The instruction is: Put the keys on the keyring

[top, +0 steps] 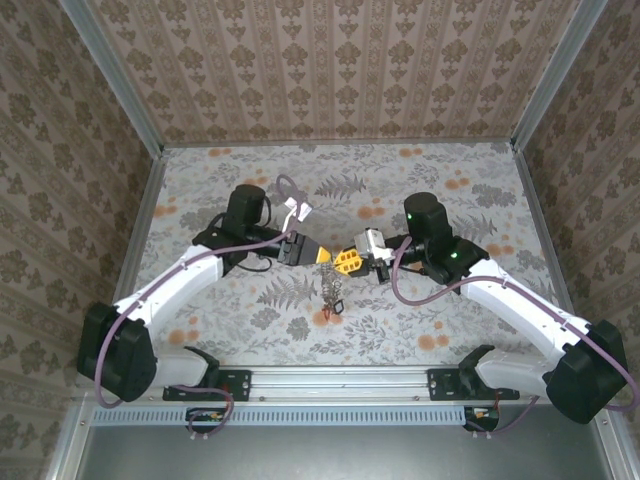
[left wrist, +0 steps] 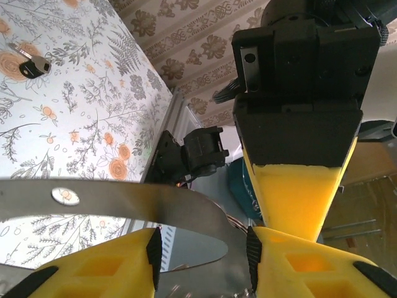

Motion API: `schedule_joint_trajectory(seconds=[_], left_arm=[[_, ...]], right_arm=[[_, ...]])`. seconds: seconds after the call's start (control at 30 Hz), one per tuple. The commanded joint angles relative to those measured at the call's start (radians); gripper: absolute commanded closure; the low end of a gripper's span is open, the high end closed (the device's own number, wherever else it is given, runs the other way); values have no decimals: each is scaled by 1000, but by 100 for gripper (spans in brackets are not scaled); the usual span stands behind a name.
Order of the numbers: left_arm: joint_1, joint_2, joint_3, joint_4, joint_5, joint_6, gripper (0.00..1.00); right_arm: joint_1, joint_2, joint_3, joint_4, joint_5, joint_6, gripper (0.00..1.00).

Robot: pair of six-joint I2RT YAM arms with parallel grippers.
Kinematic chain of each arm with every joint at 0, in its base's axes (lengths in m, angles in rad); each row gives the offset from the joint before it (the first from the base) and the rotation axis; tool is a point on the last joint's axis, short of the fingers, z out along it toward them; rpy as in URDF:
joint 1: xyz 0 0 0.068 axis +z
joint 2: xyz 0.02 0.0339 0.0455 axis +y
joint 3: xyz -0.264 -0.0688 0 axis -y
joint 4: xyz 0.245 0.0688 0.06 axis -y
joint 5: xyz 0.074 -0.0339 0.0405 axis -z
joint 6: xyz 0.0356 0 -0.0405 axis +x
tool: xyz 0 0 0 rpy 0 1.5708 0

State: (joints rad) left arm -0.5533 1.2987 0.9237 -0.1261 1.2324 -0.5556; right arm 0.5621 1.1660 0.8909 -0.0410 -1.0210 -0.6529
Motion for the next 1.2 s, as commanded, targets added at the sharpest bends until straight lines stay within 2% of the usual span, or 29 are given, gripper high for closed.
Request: schedule_joint_trajectory(seconds=[0.0,0.1,0.17,0.27,0.4,0.5,0.57,0.73,0.77,0.87,1.0,1.17], left_arm=[[3,-9,37,-2,-24,-8,52],[33,-29,33,-38,-32,24,43],[64,-43,28,-56,-16,47,39],[129,-83,24,-85,3,95,33],[187,-143,30,-113,49,195,31],[184,-152,72,-237,29,350,31],[168,-162,89,-275,-21,438,33],[103,-266,50,-208,-157,703,48],[64,-293,34,-177,-192,742,49],[25,-334,5,-114,-285,793,53],[-14,-295,55,-204,-363,892,58],[-52,-223,109,-277,-383,962,63]], right_arm=[[2,-3,28,-16,15,-32,100],[2,5,45,-15,81,30,100],[2,32,102,-83,157,92,100],[2,58,151,-152,184,133,100],[2,50,116,-76,204,204,100],[2,59,116,-73,206,223,100],[2,61,110,-64,188,224,100],[2,57,105,-54,161,223,100],[2,59,107,-56,155,223,100],[2,63,107,-52,138,230,100],[2,66,102,-28,116,242,100],[4,66,95,5,107,246,100]])
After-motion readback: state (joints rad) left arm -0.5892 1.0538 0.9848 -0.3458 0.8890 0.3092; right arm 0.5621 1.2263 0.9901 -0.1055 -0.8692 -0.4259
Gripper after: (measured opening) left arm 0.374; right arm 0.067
